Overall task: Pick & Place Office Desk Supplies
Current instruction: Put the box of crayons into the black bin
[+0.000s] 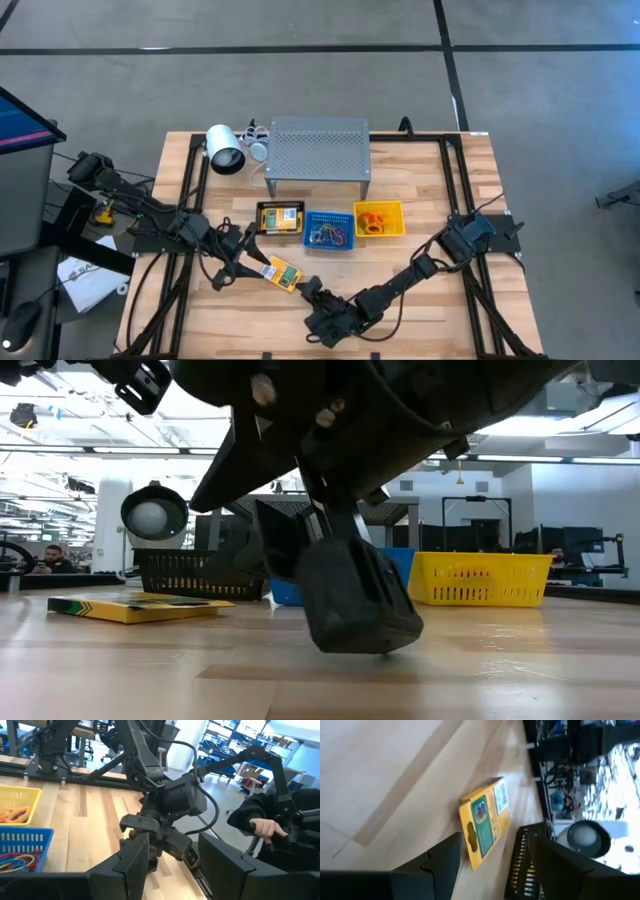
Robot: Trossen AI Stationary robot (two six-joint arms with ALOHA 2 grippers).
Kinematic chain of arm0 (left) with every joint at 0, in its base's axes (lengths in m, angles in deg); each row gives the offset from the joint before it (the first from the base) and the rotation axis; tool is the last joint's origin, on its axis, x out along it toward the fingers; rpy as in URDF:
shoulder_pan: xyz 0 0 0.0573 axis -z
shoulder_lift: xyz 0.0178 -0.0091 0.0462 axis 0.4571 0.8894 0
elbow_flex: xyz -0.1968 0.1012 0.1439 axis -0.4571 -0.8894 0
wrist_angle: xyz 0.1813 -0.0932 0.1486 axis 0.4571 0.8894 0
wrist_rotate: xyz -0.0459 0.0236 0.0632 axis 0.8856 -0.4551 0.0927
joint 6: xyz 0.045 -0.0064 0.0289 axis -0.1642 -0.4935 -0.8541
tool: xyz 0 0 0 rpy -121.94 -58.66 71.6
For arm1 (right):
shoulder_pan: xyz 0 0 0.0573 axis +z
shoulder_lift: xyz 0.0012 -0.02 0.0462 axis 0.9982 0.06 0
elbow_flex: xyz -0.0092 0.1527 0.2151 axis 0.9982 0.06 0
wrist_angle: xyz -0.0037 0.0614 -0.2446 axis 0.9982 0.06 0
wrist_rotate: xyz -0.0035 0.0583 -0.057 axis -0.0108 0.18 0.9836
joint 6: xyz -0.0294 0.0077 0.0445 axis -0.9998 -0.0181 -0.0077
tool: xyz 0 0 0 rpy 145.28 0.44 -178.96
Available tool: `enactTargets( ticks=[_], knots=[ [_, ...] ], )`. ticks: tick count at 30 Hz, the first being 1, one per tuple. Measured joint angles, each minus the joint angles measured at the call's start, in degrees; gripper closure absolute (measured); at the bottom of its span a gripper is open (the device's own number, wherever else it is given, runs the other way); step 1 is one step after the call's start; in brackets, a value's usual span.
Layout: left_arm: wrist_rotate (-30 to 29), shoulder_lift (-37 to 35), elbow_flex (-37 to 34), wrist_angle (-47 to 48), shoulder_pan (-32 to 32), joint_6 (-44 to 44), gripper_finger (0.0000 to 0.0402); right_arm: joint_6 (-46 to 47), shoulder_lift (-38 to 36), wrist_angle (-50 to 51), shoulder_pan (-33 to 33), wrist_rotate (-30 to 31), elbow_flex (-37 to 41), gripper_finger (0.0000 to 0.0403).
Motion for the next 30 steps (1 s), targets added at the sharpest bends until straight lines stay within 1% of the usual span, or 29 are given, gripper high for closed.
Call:
enactTargets(
  ticks=[5, 8, 11, 12, 15, 20, 24, 30],
  knots=[
    [0.0, 0.0, 0.0, 0.0, 0.3, 0.0, 0.0234, -3.3, -0.4, 0.5, 0.1, -3.6, 0.0, 0.0177],
    [0.0, 0.0, 0.0, 0.0, 0.3, 0.0, 0.0234, -3.3, -1.0, 2.2, -0.3, -8.5, 0.0, 0.0177],
    [-0.1, 0.0, 0.0, 0.0, 0.3, 0.0, 0.0234, -2.4, -1.6, 6.7, -0.9, -13.5, -0.7, 0.0177],
    [-0.1, 0.0, 0.0, 0.1, 0.3, 0.0, 0.0234, -1.7, -1.6, 8.7, -1.2, -14.3, -1.6, 0.0177],
    [-0.1, 0.0, 0.0, 0.1, 0.3, 0.0, 0.0234, -0.9, -1.7, 12.7, -2.0, -14.5, -4.3, 0.0183],
    [-0.3, 0.0, 0.0, 0.3, 0.3, 0.0, 0.0234, -1.2, -1.7, 13.4, -3.6, -15.5, -4.2, 0.0201],
    [-0.3, 0.0, 0.0, 0.3, 0.3, 0.0, 0.0234, -2.2, -1.7, 14.8, -4.1, -19.9, -4.3, 0.0214],
    [-0.2, 0.0, 0.0, 0.3, 0.3, 0.0, 0.0234, -3.6, -1.7, 14.5, -4.6, -20.2, -4.3, 0.0222]
  ],
)
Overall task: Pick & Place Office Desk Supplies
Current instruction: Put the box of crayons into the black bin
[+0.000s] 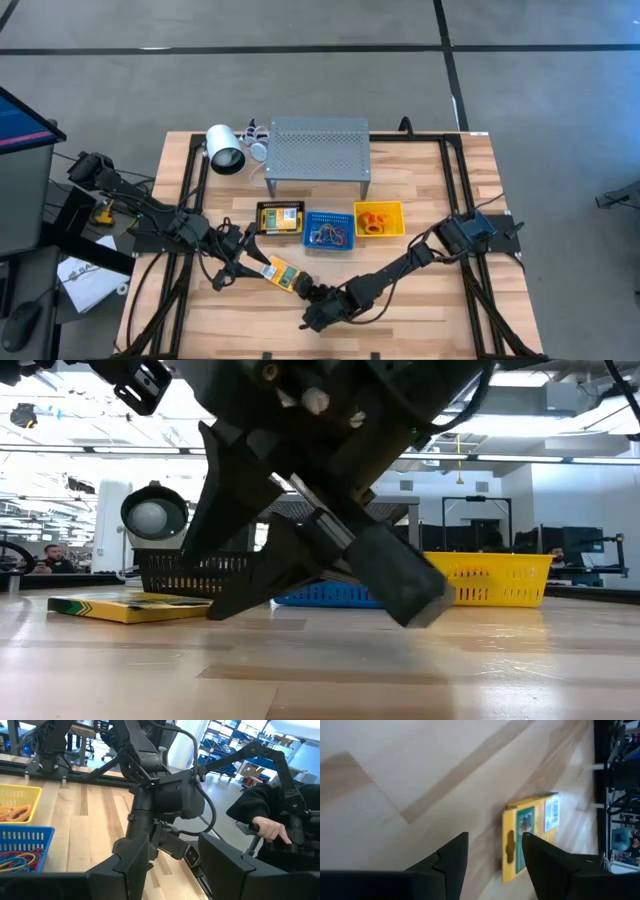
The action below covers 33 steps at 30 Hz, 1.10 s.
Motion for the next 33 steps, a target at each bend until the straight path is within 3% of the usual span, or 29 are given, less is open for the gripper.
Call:
enactTargets(
  ticks=[33],
  knots=[
    [0.2, 0.0, 0.0, 1.0, 0.0, 0.0, 0.0234, -6.2, 0.0, -3.3, -4.4, -4.1, 0.0, 0.0211]
  ],
)
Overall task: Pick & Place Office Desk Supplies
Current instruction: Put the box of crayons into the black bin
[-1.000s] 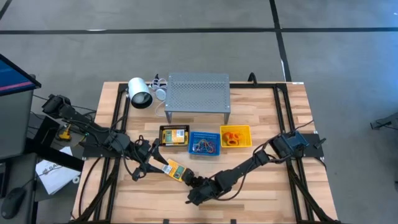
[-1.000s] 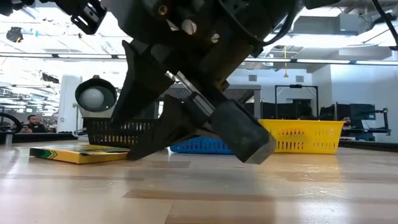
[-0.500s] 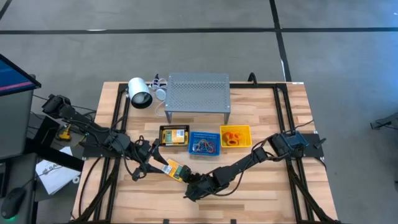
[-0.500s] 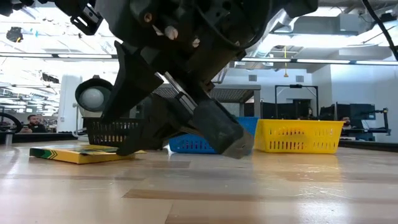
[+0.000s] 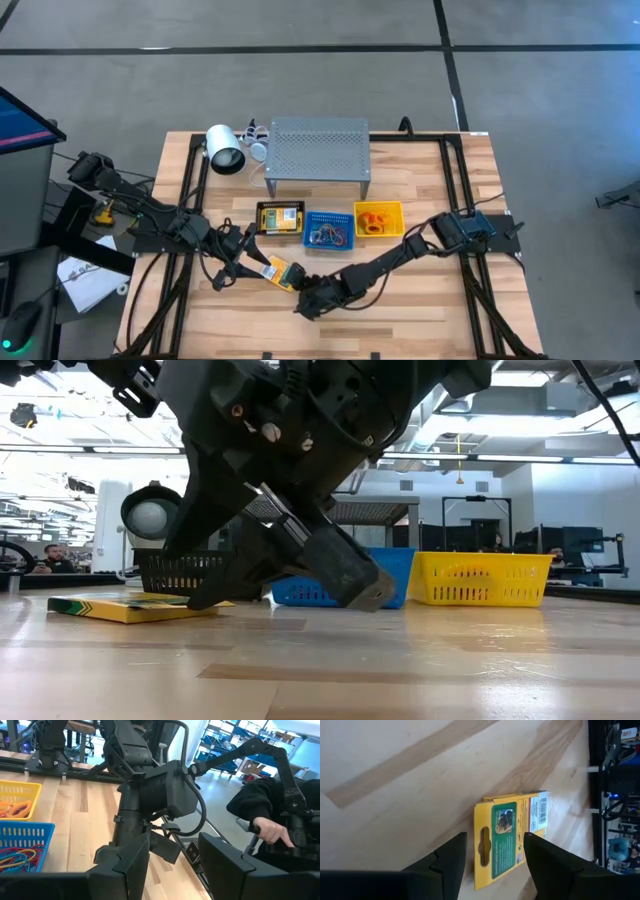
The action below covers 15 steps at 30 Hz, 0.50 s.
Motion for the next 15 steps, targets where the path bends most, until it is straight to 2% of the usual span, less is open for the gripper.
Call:
enactTargets(
  ticks=[15],
  knots=[
    [-0.2, 0.0, 0.0, 0.0, 0.0, 0.0, 0.0234, -3.0, 0.0, -0.3, -1.0, -3.6, 0.0, 0.0211]
  ],
)
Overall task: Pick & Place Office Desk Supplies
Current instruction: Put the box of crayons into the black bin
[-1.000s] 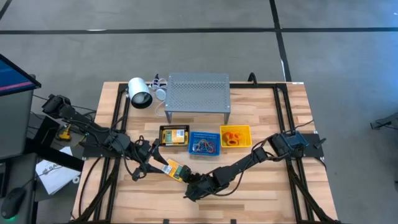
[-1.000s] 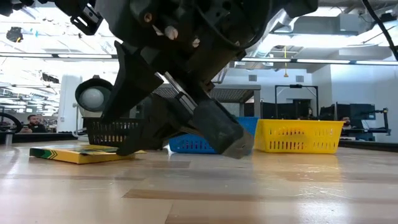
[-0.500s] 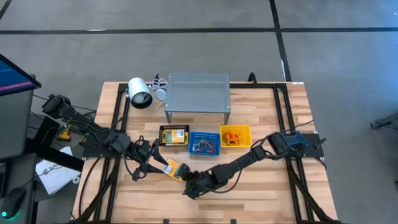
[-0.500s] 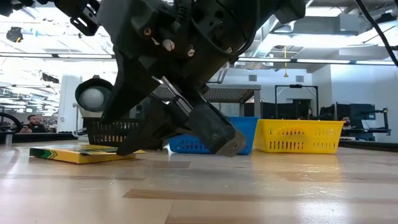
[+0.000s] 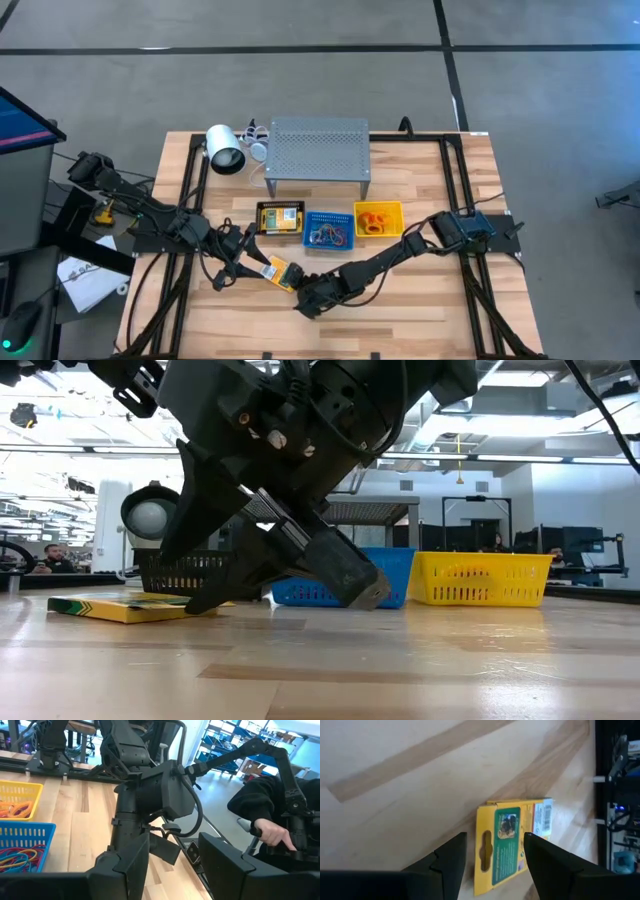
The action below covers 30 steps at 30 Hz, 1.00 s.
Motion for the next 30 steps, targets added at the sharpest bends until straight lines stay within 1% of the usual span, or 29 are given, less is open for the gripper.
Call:
enactTargets(
  ticks=[6, 19, 24, 27, 30],
  knots=[
    [0.0, 0.0, 0.0, 0.0, 0.0, -0.1, 0.0234, -1.6, 0.0, 0.0, -0.1, -0.8, 0.0, 0.0211],
    [0.1, 0.0, 0.0, 0.0, 0.0, -0.1, 0.0234, -1.7, 0.1, -0.5, -1.3, -0.9, 0.0, 0.0211],
    [0.3, 0.0, 0.0, 0.0, 0.0, -0.1, 0.0234, -2.5, 0.1, -0.5, -1.5, -2.6, 0.0, 0.0211],
    [0.3, 0.0, 0.0, 0.0, 0.0, -0.1, 0.0234, -3.1, 1.6, -1.2, -1.5, -2.1, -0.6, 0.0212],
    [0.3, 0.0, 0.0, 0.0, 0.0, -0.1, 0.0234, -4.2, 5.0, 1.2, -1.2, -0.6, -4.0, 0.0212]
  ],
)
